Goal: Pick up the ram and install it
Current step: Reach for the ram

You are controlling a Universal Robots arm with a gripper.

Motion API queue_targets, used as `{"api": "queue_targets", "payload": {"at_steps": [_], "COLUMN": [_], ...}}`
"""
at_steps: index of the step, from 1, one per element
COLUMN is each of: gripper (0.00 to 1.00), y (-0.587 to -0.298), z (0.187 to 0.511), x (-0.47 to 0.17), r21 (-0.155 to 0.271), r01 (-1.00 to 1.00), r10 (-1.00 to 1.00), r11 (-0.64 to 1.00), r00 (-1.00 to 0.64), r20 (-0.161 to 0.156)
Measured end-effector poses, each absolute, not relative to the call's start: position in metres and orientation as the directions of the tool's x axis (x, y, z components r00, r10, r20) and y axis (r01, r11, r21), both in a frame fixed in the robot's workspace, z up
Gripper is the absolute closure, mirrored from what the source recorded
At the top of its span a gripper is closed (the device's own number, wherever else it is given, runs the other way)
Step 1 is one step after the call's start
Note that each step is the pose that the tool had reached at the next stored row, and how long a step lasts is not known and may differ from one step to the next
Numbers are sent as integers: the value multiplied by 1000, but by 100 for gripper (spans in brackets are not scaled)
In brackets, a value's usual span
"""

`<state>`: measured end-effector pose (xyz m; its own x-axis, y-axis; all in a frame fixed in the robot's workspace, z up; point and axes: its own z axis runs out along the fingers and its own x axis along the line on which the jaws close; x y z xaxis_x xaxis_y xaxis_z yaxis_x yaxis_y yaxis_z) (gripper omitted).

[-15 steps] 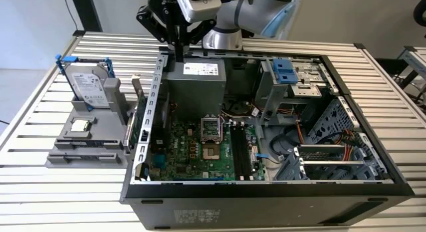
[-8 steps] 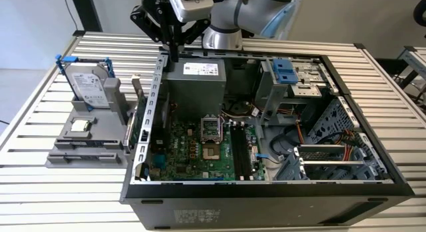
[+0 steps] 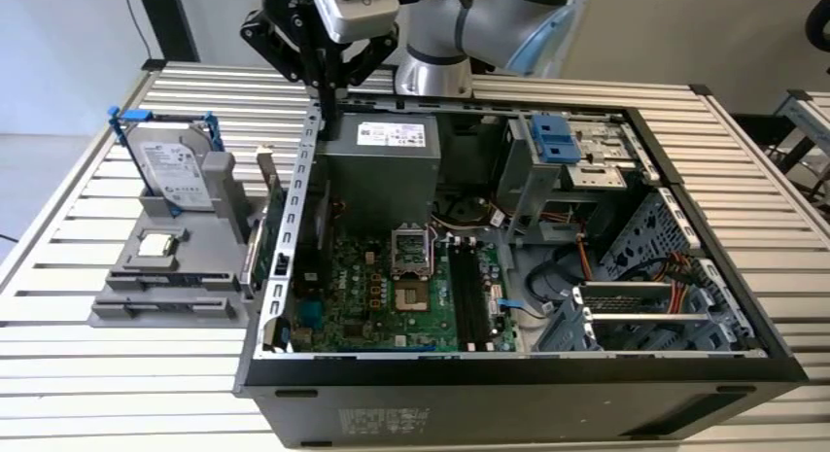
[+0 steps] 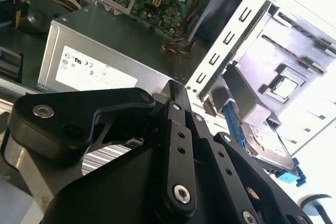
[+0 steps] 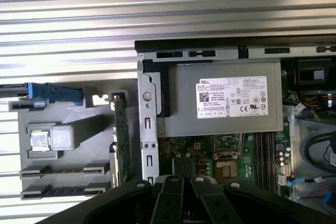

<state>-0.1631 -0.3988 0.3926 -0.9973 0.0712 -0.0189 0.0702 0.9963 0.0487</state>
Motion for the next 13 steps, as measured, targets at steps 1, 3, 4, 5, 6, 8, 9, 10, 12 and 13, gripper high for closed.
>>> {"api": "queue_targets", "payload": {"at_steps": [1,3,4,5,6,8,9,10,12,13], "gripper": [100,100,100,100,100,100,100,100,100,100], "y": [-399,-399,-399,-399,-399,-399,-399,-399,-399,-399], "z": [393,393,393,393,393,393,393,393,393,393], "x": [-165,-167,-168,-169,-170,-173,-174,-175,-178,-179], "r21": [49,49,49,49,49,49,49,49,49,49], "r01": [70,70,70,70,70,70,70,70,70,70], "r10": [71,71,71,71,71,71,71,71,71,71], "r11": [996,996,996,996,996,996,996,996,996,996], "r00": [-997,-997,-997,-997,-997,-997,-997,-997,-997,-997], "r20": [-19,-19,-19,-19,-19,-19,-19,-19,-19,-19]}}
